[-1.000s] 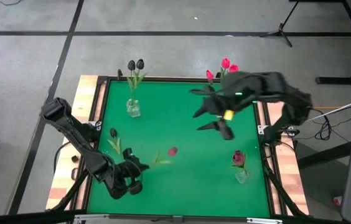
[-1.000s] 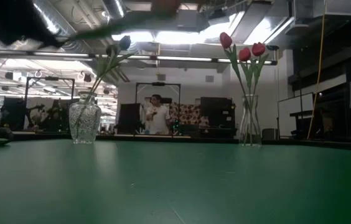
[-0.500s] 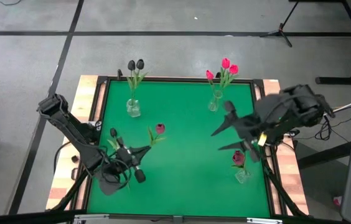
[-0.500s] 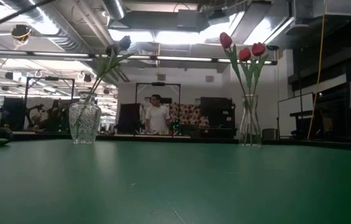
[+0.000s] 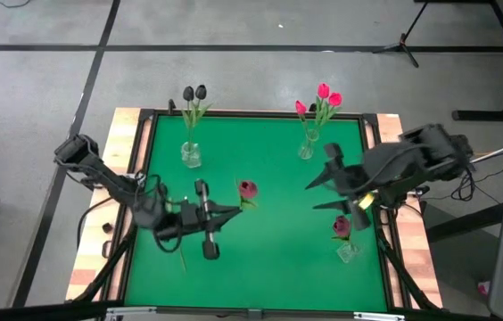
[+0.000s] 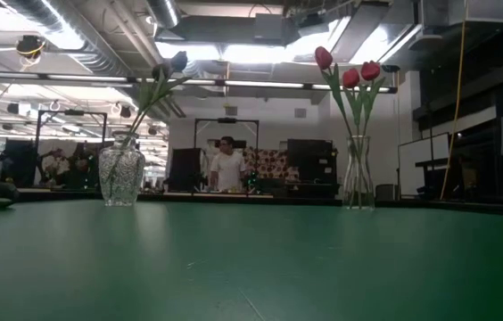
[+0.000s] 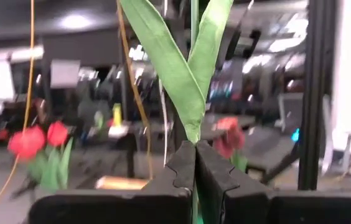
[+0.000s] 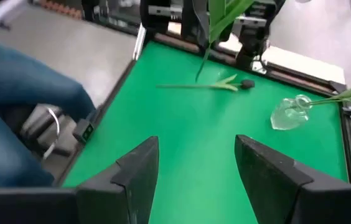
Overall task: Sort flowers into vase by color
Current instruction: Put the red flower into the bottom transparent vase
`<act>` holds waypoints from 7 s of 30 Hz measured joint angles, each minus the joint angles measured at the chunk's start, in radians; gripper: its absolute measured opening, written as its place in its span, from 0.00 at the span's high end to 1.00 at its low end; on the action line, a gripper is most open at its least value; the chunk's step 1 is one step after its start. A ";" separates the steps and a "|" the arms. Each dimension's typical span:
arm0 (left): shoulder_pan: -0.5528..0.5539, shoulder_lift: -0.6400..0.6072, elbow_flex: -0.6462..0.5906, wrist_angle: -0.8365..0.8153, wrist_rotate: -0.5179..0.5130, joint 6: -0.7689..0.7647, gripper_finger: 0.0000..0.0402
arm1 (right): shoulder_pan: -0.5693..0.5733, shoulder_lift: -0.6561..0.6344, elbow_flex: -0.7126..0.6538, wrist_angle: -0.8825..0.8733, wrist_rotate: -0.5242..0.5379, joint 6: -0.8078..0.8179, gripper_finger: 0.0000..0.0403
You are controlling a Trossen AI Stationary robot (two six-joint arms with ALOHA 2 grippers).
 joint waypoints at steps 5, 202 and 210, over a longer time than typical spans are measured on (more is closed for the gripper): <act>0.108 0.000 0.000 0.086 0.169 0.043 1.00 | 0.000 -0.050 0.001 0.000 -0.002 0.067 0.48; 0.133 0.049 0.009 -0.110 0.038 0.014 0.68 | 1.007 -0.198 -1.040 -0.243 0.634 2.184 1.00; 0.133 0.049 0.009 -0.110 0.038 0.014 0.68 | 1.007 -0.192 -1.040 -0.243 0.616 2.191 0.99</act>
